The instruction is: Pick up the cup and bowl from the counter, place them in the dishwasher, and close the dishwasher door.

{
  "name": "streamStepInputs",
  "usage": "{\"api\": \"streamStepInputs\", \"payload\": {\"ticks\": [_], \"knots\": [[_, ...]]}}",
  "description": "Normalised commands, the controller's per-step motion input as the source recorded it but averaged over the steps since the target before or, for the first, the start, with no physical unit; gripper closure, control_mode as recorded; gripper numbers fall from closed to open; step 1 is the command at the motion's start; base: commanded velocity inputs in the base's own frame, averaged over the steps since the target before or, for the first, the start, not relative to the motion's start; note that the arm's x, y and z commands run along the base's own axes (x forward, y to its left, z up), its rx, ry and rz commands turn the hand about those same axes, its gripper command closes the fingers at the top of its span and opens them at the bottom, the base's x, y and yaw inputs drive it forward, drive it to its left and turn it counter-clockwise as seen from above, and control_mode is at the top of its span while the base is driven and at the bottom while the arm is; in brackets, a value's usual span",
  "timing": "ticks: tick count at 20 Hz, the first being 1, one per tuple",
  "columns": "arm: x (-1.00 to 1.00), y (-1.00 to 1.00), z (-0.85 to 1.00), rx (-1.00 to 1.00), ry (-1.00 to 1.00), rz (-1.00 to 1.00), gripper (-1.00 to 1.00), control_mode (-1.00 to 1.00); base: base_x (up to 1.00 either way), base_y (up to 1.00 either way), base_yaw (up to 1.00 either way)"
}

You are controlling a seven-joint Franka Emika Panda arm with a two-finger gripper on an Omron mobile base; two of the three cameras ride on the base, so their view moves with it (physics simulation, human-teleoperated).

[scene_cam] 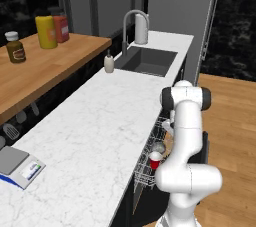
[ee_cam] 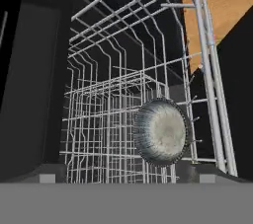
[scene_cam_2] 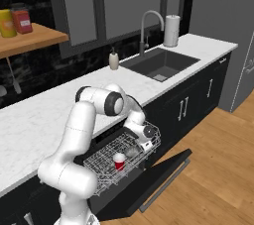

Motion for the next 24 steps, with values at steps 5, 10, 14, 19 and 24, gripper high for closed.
{"api": "streamStepInputs", "payload": {"ticks": [5,10,14,19,24], "knots": [[-0.86,-0.79,0.48,-0.01,0.21,-0.31,-1.0,-1.0,0.0,0.0,0.0],[-0.89,-0.97,0.87,0.0,0.15,-0.32,-1.0,-1.0,0.0,0.0,0.0],[-0.85,-0.97,0.53,0.02,0.13,-0.29,-1.0,-1.0,0.0,0.0,0.0],[-0.74,-0.9,0.15,0.1,0.06,-0.24,-1.0,-1.0,0.0,0.0,0.0],[-0.34,-0.53,-0.05,0.18,0.0,-0.08,-1.0,-1.0,0.0,0.0,0.0]]}}
